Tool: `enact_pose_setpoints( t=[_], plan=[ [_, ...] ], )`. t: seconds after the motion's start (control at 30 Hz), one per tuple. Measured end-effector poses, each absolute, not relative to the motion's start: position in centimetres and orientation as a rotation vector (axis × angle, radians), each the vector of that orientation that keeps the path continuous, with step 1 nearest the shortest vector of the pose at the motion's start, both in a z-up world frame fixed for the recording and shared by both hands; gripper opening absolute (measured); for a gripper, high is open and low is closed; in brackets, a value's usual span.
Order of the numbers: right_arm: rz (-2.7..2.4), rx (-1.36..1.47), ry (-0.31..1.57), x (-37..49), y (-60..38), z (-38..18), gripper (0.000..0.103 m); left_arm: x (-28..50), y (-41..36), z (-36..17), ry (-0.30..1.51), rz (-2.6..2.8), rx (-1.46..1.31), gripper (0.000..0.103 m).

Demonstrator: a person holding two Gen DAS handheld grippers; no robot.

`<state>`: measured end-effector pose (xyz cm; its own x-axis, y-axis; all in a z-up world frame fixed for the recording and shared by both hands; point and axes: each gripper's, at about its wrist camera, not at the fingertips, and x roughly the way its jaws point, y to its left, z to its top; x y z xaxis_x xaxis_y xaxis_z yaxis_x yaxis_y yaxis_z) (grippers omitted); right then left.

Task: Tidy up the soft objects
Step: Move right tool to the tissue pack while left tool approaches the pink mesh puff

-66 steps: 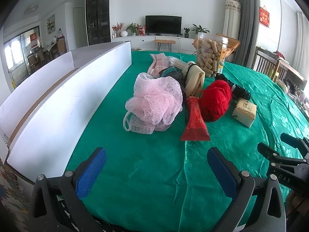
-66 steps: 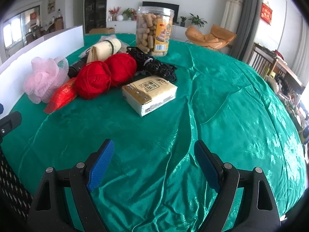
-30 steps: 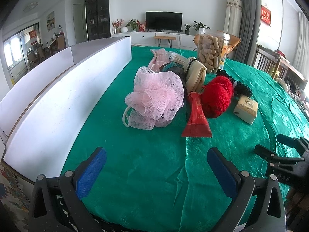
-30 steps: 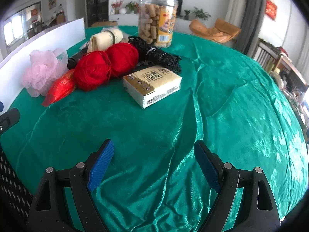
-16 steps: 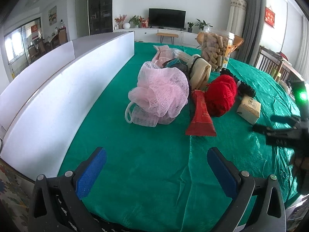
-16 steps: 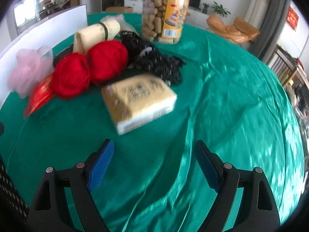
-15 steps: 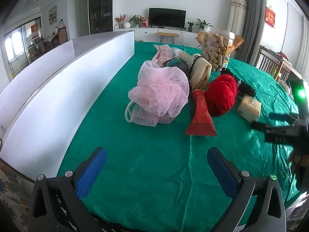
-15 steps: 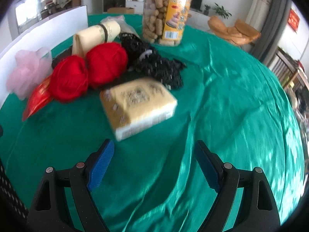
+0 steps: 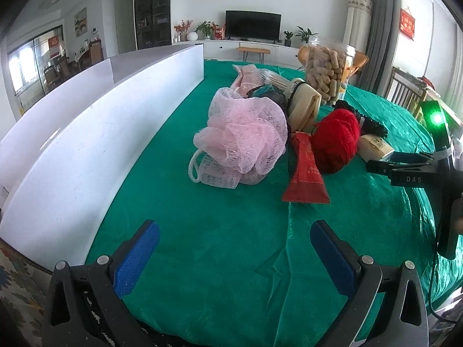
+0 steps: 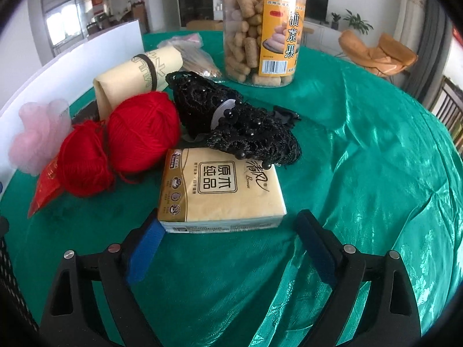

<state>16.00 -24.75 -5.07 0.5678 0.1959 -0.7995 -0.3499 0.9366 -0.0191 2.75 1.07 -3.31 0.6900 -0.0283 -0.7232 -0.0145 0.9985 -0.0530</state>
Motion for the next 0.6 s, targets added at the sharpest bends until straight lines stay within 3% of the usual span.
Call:
enact_pose_setpoints(
  t=[0.6],
  plan=[
    [0.322, -0.184, 0.914, 16.0, -24.7, -5.1, 0.093, 2.3, -0.6, -3.5, 0.801, 0.009, 0.006, 0.103]
  ],
)
